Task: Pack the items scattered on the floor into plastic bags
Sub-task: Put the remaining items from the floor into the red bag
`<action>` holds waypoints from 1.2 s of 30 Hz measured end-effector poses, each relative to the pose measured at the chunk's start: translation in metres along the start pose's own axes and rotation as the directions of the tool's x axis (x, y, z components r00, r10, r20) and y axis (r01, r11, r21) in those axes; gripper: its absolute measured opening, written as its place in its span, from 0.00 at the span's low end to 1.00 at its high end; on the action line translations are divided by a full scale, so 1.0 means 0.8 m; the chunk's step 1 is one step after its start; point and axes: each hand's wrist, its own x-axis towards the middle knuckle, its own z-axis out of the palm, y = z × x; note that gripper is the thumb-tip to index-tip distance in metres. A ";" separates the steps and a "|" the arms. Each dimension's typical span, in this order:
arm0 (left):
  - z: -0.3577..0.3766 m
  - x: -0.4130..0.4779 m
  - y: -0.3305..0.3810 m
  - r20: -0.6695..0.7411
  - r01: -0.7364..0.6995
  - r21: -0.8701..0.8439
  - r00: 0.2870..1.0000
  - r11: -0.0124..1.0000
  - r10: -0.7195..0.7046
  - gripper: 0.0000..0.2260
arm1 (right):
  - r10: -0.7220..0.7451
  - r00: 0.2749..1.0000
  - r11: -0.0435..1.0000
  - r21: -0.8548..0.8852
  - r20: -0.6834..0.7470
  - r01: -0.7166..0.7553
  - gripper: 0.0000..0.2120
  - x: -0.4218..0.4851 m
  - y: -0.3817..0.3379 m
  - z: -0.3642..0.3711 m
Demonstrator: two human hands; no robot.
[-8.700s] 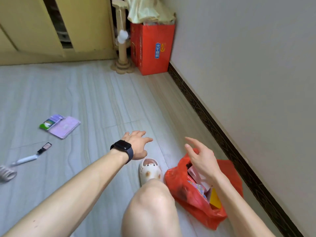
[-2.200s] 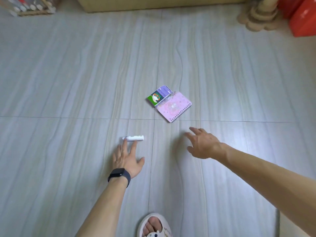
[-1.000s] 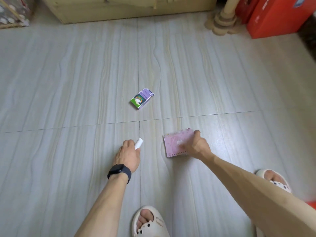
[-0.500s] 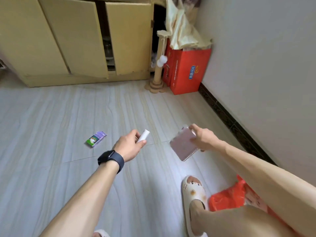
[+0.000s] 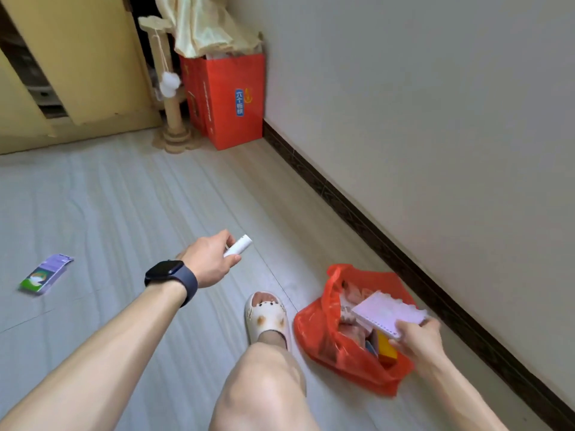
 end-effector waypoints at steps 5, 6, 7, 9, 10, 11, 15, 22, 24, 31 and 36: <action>0.063 0.014 0.040 0.110 -0.041 -0.048 0.993 0.998 0.046 0.09 | 0.286 0.951 0.836 0.455 0.118 -0.308 0.17 0.015 0.030 0.006; 0.072 0.016 0.045 0.135 -0.050 -0.039 0.989 0.998 0.055 0.09 | 0.323 0.933 0.765 0.536 0.160 -0.357 0.17 0.016 0.029 0.012; 0.080 0.019 0.050 0.160 -0.061 -0.018 0.985 0.998 0.063 0.09 | 0.350 0.912 0.691 0.598 0.213 -0.405 0.18 0.017 0.028 0.018; 0.088 0.024 0.060 0.185 -0.075 0.008 0.980 0.997 0.072 0.09 | 0.385 0.857 0.569 0.643 0.342 -0.512 0.21 0.026 0.028 0.032; 0.090 0.027 0.065 0.183 -0.078 0.003 0.980 0.997 0.076 0.09 | 0.410 0.829 0.508 0.659 0.381 -0.554 0.21 0.033 0.029 0.039; 0.091 0.029 0.069 0.177 -0.081 -0.007 0.981 0.997 0.081 0.09 | 0.425 0.811 0.446 0.686 0.403 -0.575 0.22 0.041 0.034 0.044; 0.094 0.037 0.080 0.167 -0.096 -0.021 0.981 0.995 0.099 0.08 | 0.393 0.849 0.450 0.731 0.354 -0.513 0.13 0.065 0.060 0.063; 0.100 0.043 0.103 0.224 -0.116 -0.126 0.964 0.985 0.142 0.07 | 0.460 0.841 0.819 0.228 0.287 -0.526 0.11 0.025 0.059 0.040; 0.106 0.045 0.116 0.280 -0.125 -0.159 0.946 0.979 0.166 0.08 | 0.343 0.891 0.915 0.107 0.298 -0.388 0.08 0.007 0.039 0.030; 0.131 0.040 0.171 0.394 -0.276 -0.214 0.854 0.937 0.341 0.11 | 0.001 0.804 0.996 0.074 0.595 -0.057 0.18 -0.051 -0.038 0.027; 0.153 0.041 0.190 0.358 -0.250 -0.309 0.863 0.918 0.356 0.12 | -0.114 0.818 0.993 0.059 0.564 0.098 0.15 -0.047 -0.043 0.050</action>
